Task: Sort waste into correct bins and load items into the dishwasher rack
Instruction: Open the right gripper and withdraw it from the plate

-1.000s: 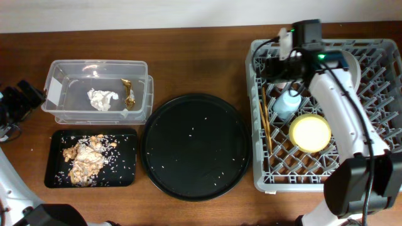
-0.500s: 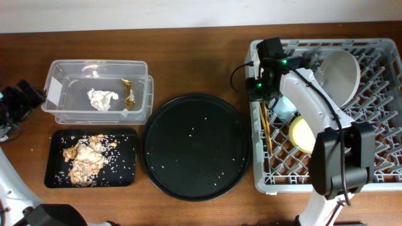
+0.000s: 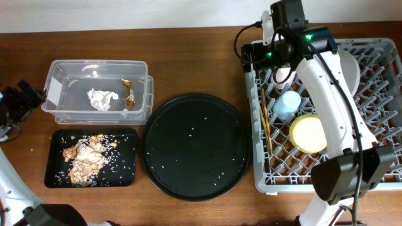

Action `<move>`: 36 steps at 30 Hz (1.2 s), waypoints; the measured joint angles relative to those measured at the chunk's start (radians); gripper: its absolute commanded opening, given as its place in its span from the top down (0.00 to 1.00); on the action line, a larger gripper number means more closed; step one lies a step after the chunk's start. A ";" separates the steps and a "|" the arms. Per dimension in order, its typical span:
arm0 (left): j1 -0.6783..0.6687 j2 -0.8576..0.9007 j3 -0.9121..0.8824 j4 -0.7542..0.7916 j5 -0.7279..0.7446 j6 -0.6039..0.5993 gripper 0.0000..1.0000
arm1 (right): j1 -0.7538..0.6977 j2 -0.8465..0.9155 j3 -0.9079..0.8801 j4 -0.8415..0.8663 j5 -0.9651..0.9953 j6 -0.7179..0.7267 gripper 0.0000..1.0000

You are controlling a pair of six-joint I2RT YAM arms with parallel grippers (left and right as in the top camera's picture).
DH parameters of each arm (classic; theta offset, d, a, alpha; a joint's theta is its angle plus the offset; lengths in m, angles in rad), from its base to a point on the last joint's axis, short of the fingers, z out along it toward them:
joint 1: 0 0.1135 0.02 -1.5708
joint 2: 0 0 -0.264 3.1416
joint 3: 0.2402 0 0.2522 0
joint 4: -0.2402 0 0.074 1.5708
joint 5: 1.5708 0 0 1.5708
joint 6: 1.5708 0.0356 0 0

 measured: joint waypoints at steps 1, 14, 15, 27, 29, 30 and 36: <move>0.000 0.000 0.000 0.000 0.000 0.000 0.00 | 0.000 0.000 0.000 0.000 0.000 0.000 0.02; 0.000 0.000 0.000 0.000 0.000 0.000 0.00 | -0.001 -0.053 -0.001 -0.003 0.000 0.000 0.02; 0.000 0.000 0.000 0.000 0.000 0.000 0.00 | -0.001 -0.103 -0.002 -0.004 0.000 0.000 0.02; 0.000 -0.002 0.000 0.003 0.000 0.000 0.00 | -0.096 -1.286 -0.225 -0.116 0.031 -0.008 0.02; 0.000 -0.002 0.000 0.003 -0.001 0.000 0.00 | -0.162 -1.456 -0.466 -0.027 0.039 -0.007 0.02; 0.000 -0.002 -0.001 -0.002 0.000 0.000 0.00 | -0.188 -1.554 -0.663 0.095 0.042 -0.008 0.02; 0.000 -0.002 -0.001 -0.001 0.000 0.000 0.00 | -0.219 -1.836 -1.524 0.976 0.015 0.020 0.02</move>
